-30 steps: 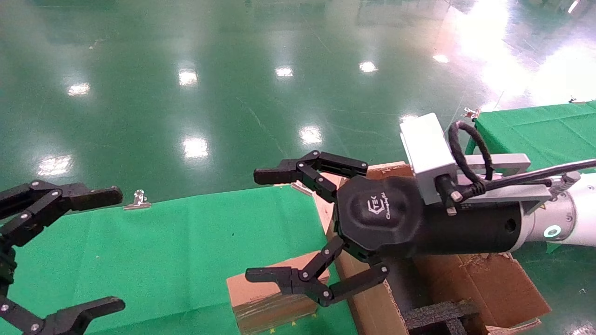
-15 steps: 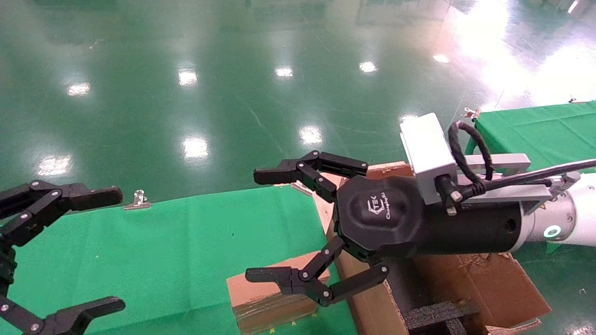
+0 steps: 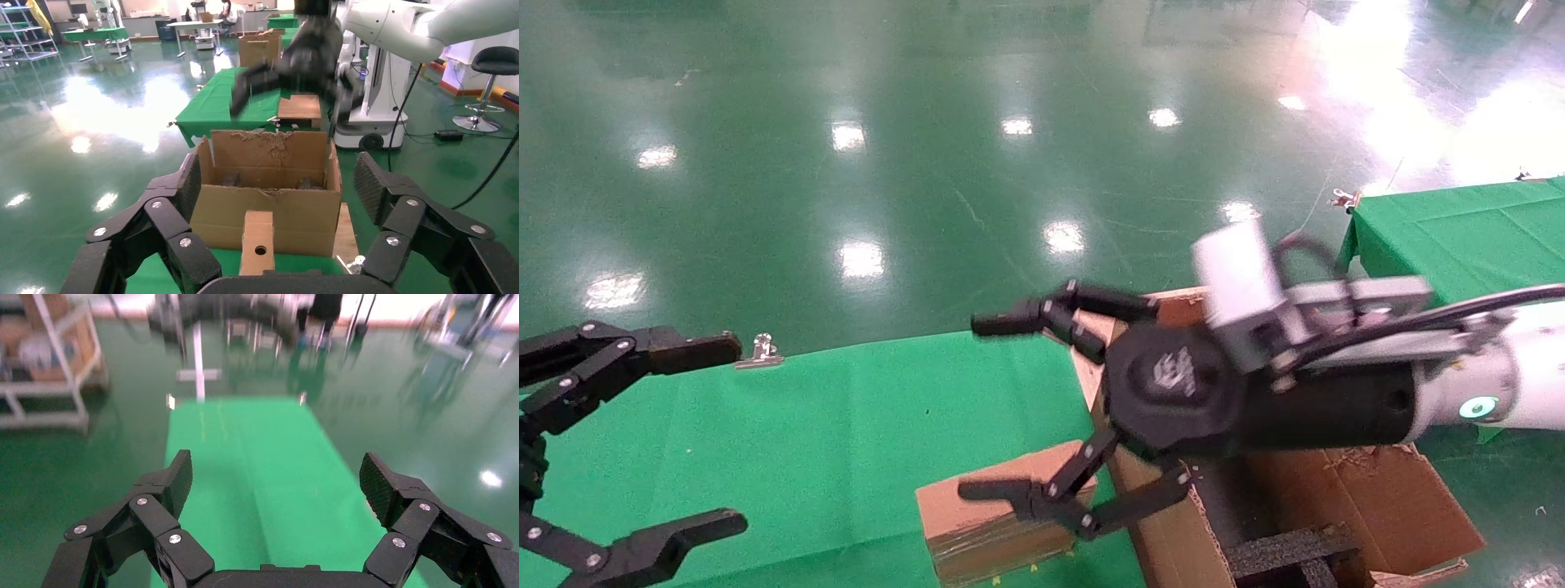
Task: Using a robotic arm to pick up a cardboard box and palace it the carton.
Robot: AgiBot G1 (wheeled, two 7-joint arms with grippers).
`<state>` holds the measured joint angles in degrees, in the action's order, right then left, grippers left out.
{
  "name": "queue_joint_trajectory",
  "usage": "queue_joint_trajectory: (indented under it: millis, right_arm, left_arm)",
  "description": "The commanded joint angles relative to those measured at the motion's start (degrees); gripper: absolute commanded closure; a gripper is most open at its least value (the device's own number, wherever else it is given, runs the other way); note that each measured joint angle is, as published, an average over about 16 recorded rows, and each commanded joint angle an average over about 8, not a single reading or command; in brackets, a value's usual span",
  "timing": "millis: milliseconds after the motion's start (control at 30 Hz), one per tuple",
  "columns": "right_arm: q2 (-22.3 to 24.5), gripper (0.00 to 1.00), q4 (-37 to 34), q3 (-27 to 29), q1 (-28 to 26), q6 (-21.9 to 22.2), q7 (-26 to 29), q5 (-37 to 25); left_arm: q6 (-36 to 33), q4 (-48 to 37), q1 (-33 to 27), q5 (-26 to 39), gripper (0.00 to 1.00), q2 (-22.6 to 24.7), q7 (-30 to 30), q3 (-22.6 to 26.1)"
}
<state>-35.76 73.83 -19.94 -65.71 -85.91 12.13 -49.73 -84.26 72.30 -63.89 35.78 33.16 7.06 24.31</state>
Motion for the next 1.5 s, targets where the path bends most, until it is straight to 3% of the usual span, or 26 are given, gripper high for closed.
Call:
queue_joint_trajectory:
  millis: [33,500,1033,1300,1333,1367,1500]
  right_arm:
    - [0.0,0.0,0.3,-1.05,-1.18,-0.04,0.58,-2.38]
    - [-9.05,0.0,-3.78,-14.17,-12.54,-3.34,-0.07,-26.41]
    - [-16.28,0.0,-6.39,-24.73,-20.26,-3.61,-6.32,-41.72]
    - [-17.57,0.0,-5.19,-27.75,-21.74,-3.08,-7.75,-45.08]
    - [-17.6,0.06,-5.12,-27.92,-21.79,-3.01,-7.78,-45.17]
    - [-17.61,0.15,-5.08,-28.03,-21.82,-2.96,-7.78,-45.18]
    - [-17.7,0.65,-4.89,-28.5,-22.04,-2.92,-7.87,-45.46]
  left_arm:
    - [0.0,0.0,0.0,0.0,1.0,0.0,0.0,0.0]
    - [0.0,0.0,-0.01,-0.01,1.0,0.0,-0.01,0.01]
    - [0.0,0.0,-0.01,-0.01,1.0,-0.01,-0.01,0.02]
    - [0.01,0.0,-0.01,-0.02,1.0,-0.01,-0.01,0.03]
    - [0.01,0.0,-0.01,-0.02,0.99,-0.01,-0.01,0.03]
    - [0.01,0.0,-0.01,-0.02,0.9,-0.01,-0.02,0.03]
    - [0.01,-0.01,-0.01,-0.04,0.4,-0.01,-0.02,0.03]
